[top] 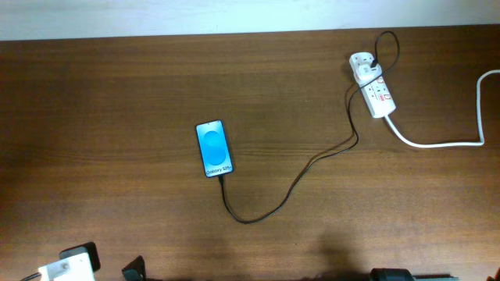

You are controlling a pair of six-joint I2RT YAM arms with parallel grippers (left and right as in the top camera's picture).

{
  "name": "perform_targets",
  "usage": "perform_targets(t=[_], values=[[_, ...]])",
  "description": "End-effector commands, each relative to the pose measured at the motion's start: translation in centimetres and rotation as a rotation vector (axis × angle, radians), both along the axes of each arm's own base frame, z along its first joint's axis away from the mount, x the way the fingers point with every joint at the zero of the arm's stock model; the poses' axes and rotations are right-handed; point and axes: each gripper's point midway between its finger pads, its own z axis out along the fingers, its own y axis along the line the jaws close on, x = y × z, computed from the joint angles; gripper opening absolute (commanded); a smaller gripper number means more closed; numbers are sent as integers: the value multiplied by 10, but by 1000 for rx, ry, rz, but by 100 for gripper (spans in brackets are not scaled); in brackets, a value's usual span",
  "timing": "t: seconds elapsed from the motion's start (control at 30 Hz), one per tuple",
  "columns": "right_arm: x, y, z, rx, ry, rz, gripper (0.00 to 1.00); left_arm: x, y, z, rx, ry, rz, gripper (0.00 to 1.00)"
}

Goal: Plug charger to phone and switch on socket

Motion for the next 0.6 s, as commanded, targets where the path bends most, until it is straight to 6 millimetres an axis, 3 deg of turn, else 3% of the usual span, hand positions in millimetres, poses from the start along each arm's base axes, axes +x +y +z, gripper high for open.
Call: perform_targets(t=[0.0, 0.13, 0.2, 0.27, 0.37, 0.43, 0.47, 0.5, 0.53, 0.57], values=[[-6, -6, -2, 12, -8, -42, 16, 0, 3, 0, 1, -6, 25, 99], [-8, 0, -7, -3, -17, -5, 22, -1, 3, 0, 1, -5, 25, 99], [-15, 1, -26, -2, -10, -5, 24, -1, 3, 0, 1, -5, 25, 99], [-16, 1, -33, -2, -10, -5, 25, -1, 3, 0, 1, -5, 25, 99], [-17, 2, -36, -3, -18, 11, 33, 0, 3, 0, 1, -6, 25, 99], [-16, 2, -36, -2, -20, 26, 44, 0, 3, 0, 1, -6, 25, 99], [-16, 1, -36, 1, -20, 23, 57, -1, 3, 0, 1, -5, 25, 99], [-16, 1, -36, 2, -21, 20, 58, -1, 3, 0, 1, -5, 25, 99], [-16, 1, -36, 2, -20, 19, 66, -1, 3, 0, 1, -5, 25, 99], [-16, 1, -36, 2, -20, 20, 83, 0, 3, 0, 1, -6, 25, 99]])
